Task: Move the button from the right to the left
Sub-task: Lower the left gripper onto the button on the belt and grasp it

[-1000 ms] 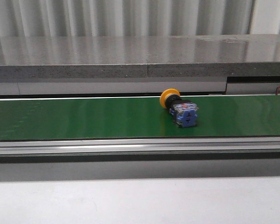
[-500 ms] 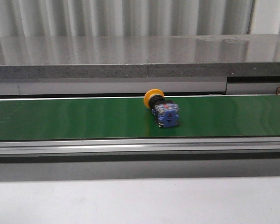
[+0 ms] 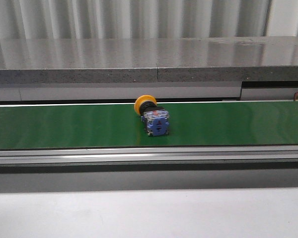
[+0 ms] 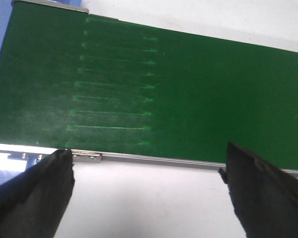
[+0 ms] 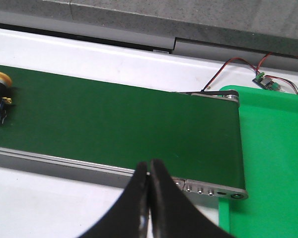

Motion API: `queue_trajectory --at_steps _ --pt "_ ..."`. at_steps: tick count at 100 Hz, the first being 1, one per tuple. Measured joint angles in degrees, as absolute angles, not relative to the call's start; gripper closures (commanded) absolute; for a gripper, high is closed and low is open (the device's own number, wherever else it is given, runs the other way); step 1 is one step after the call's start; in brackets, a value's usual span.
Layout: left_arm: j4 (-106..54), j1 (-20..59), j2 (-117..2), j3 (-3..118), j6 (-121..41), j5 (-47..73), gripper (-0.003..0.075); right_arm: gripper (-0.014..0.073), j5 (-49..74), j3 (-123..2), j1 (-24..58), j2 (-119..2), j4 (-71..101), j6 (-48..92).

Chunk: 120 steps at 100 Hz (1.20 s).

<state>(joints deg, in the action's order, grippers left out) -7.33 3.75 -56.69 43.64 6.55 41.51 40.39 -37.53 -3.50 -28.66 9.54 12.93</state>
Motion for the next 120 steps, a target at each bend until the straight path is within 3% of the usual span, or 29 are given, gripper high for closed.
queue_trajectory --at_steps 40,120 --pt "-7.69 4.84 -63.34 49.35 6.55 40.38 0.0121 0.0661 40.39 -37.53 -3.5 -28.66 9.54 12.93" --pt "-10.29 23.57 -85.74 60.99 8.87 33.52 0.0122 0.0661 40.39 -37.53 -3.5 -28.66 9.54 12.93"
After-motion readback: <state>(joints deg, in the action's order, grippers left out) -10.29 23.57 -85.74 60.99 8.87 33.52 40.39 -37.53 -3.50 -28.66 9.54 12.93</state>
